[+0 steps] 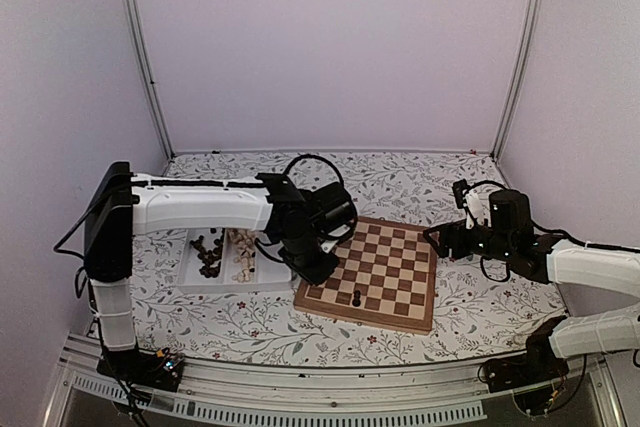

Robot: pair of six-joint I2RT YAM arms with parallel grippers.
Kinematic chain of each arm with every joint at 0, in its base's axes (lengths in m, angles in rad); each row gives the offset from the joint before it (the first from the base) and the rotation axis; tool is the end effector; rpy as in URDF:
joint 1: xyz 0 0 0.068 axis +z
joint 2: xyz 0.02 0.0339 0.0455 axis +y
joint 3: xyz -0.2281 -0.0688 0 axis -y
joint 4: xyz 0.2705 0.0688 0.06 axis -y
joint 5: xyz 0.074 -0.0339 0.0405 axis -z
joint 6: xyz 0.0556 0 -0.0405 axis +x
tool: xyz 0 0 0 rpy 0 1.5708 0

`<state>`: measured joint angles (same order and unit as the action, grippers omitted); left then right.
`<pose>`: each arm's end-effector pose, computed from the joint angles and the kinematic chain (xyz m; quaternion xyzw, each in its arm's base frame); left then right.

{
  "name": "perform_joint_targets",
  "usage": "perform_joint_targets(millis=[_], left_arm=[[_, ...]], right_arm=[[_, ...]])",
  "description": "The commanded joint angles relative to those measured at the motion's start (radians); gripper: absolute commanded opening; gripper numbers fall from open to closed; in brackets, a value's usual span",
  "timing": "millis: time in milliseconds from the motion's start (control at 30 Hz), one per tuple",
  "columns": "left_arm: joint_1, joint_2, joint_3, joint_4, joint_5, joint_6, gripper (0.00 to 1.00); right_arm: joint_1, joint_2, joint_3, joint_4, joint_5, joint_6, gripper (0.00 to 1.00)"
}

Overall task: Set up the chess pieces on the board
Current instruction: Place the chess piece on the chessboard.

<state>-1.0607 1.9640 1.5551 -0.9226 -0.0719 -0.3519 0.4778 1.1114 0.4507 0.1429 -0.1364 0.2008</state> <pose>0.2037 -0.3560 0.1459 0.3403 0.9320 -0.0503 0.1139 0.2464 0.1361 0.1354 -0.1530 0.8496 0.2224 0.4531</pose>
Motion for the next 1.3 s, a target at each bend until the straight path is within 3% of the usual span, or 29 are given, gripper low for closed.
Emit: perform_joint_targets(millis=[0,933,1267], left_arm=[[-0.038,0.053,0.045,0.018,0.041,0.021,0.11],[-0.061,0.116,0.063,-0.043,0.064,0.020,0.09],[-0.061,0.130,0.082,-0.044,0.064,0.033,0.20]], right_arm=[[0.006,-0.013,-0.002,0.015,0.004,0.002,0.81],[0.005,-0.009,-0.001,0.015,0.001,0.001,0.80],[0.004,-0.006,-0.001,0.015,0.001,0.002,0.81]])
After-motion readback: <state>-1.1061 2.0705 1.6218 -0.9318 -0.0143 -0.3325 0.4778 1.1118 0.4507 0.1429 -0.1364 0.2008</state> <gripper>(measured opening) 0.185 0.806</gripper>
